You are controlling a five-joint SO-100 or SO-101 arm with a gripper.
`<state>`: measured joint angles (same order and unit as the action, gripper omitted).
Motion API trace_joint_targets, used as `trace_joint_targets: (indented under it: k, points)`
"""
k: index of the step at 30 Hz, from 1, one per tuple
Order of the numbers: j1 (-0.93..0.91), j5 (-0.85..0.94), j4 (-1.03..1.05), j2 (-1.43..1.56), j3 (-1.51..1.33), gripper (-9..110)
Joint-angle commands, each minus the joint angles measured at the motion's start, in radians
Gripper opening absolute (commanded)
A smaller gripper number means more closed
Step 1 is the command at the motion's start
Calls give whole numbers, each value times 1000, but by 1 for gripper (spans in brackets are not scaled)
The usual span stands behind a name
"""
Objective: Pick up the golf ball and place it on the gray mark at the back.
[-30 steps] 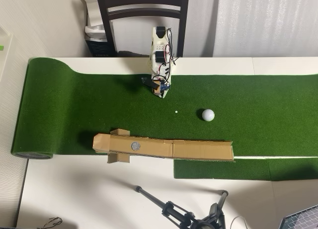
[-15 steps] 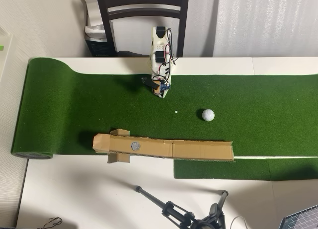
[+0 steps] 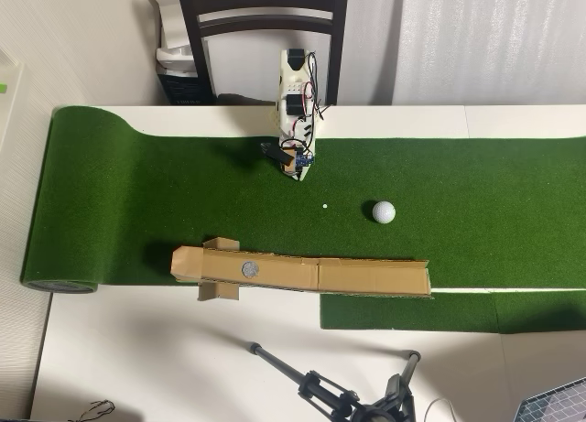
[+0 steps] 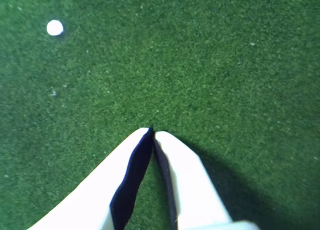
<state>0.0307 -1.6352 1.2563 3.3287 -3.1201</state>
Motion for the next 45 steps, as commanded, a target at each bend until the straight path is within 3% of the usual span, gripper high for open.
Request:
trace_joint_targets:
  k: [1, 30, 45]
  points:
    - [-12, 2, 3, 101, -77, 0]
    - [-20, 2, 0, 101, -74, 0]
    - [-8, 2, -100, 98, 299, 28]
